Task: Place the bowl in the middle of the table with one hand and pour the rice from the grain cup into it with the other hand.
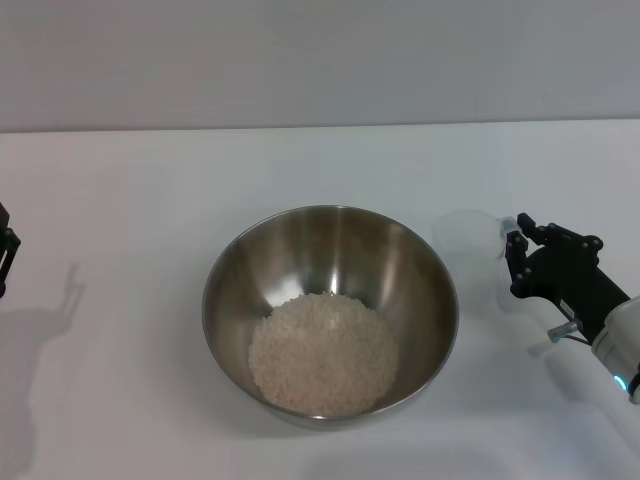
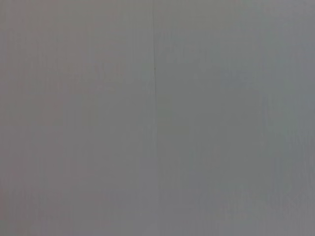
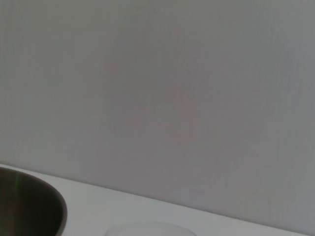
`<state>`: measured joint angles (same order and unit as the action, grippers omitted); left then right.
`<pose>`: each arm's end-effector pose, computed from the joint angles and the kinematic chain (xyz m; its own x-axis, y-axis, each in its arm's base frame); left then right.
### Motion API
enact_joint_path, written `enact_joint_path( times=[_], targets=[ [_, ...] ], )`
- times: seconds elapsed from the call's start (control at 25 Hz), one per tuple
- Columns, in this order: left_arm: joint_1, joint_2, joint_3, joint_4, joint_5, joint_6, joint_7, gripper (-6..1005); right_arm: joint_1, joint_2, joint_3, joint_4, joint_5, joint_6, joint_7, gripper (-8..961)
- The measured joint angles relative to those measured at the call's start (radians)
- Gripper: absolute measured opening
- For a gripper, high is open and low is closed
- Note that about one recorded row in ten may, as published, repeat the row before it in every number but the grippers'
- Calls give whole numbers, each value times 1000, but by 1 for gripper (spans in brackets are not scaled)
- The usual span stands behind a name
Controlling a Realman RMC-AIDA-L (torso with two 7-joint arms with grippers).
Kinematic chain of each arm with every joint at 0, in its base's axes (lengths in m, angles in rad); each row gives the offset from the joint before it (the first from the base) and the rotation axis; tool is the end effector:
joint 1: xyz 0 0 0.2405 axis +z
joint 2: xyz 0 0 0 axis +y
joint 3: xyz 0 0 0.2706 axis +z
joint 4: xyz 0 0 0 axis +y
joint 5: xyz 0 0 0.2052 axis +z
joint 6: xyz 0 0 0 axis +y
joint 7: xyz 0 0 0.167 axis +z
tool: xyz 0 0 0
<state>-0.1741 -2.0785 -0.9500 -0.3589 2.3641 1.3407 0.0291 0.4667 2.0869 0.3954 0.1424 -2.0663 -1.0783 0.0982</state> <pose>-0.3455 0.2883 0.0005 0.7278 -0.1867 0.6599 0.6724 0.0050 -0.7402 0.3256 0.3451 -0.0715 0.8092 -0.0733 -0.5830 -0.5674 -0.3548 -0.7431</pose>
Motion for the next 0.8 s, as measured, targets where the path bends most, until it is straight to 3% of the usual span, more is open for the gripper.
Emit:
enact_joint_path(
  times=[0.4,0.8],
  targets=[
    [-1,1,1,-2,0,1,0,829,-44,1,-32,19,0,-4,0,299],
    [-2,2,1,-2,0,0,1,829,-153,-2,-43,50,0,-94,0,302]
  ],
)
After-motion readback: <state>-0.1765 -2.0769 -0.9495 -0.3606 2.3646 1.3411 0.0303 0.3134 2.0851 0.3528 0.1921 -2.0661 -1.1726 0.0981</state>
